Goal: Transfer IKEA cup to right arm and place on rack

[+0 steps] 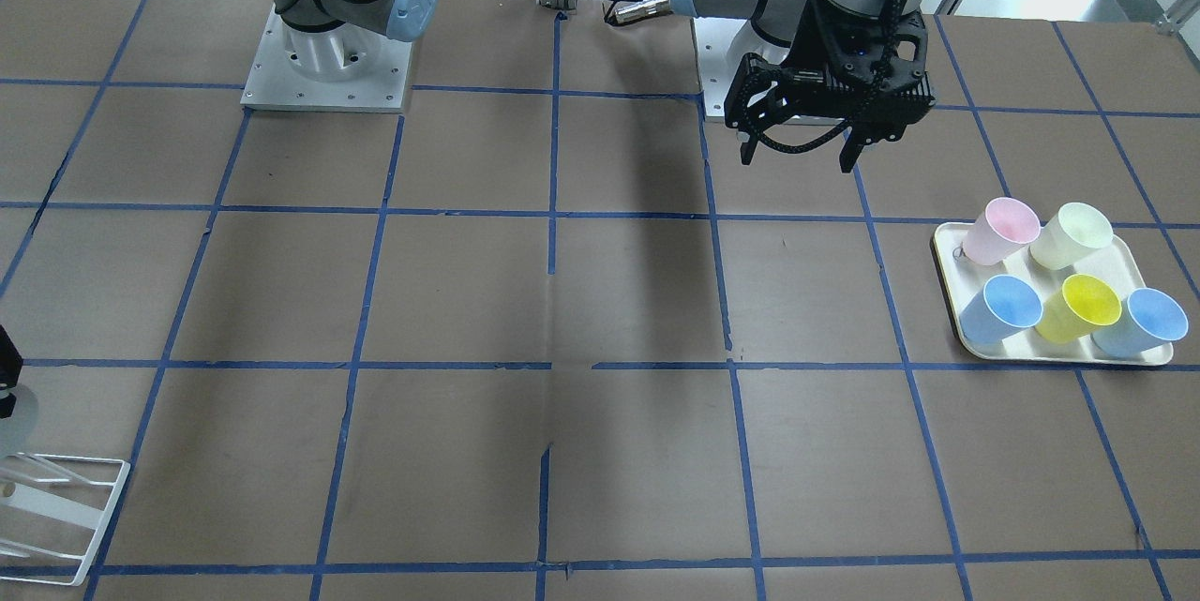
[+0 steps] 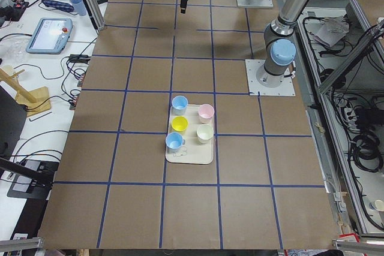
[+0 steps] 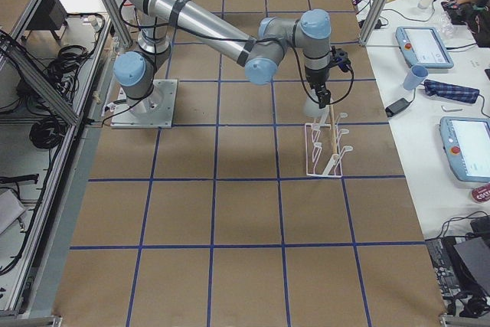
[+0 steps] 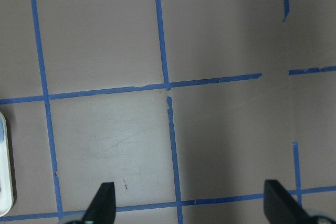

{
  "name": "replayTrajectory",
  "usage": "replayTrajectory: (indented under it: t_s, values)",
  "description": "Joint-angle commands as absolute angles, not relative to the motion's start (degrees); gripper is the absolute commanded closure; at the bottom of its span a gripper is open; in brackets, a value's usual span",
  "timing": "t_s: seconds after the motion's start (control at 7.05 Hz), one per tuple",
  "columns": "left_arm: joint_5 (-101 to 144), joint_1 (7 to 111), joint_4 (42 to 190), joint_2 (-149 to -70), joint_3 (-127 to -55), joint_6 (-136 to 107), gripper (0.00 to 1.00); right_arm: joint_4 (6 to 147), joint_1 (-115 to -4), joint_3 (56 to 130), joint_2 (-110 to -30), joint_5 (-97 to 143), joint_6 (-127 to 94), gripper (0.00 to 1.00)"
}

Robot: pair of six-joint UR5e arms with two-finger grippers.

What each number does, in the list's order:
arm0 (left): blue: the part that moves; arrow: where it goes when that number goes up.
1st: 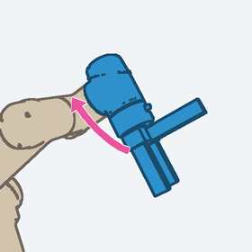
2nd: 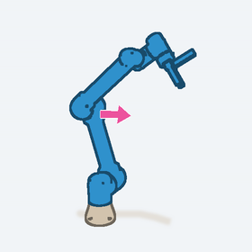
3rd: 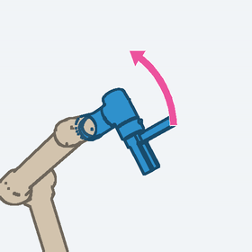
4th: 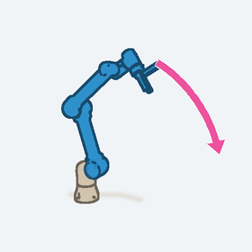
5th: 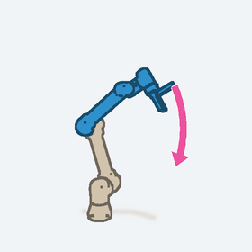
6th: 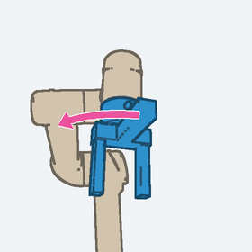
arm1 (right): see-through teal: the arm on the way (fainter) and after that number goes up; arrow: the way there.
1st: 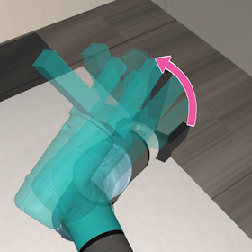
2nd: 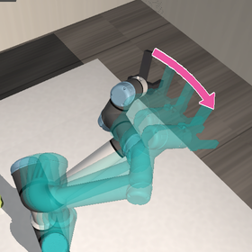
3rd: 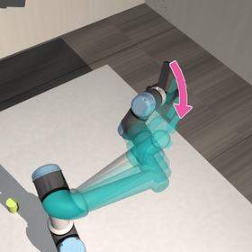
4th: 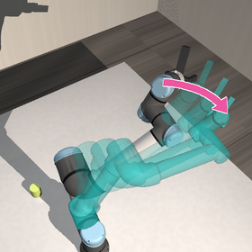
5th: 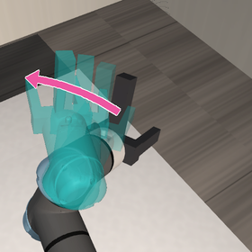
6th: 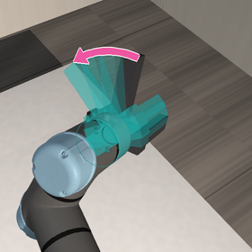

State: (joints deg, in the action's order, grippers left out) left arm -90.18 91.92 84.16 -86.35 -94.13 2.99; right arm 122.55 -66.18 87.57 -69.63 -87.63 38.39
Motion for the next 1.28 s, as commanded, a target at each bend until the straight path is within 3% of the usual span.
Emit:
replayTrajectory:
  t_s: [0.0,0.57,0.99,1.13]
  values:
    - [-90.1,91.4,84.2,-86.4,-94.1,3.0,0.00,122.7,-66.1,87.5,-68.7,-87.7,38.6,0.40]
    - [-89.9,91.3,84.2,-86.4,-94.1,3.0,0.00,124.0,-65.0,88.6,-66.7,-87.8,40.4,0.37]
    - [-89.9,91.2,84.2,-86.4,-94.1,3.0,0.00,124.2,-65.0,88.2,-65.4,-87.8,40.3,0.14]
    - [-89.9,91.2,84.2,-86.4,-94.1,3.0,0.00,124.0,-65.0,87.6,-63.7,-88.1,40.4,0.12]
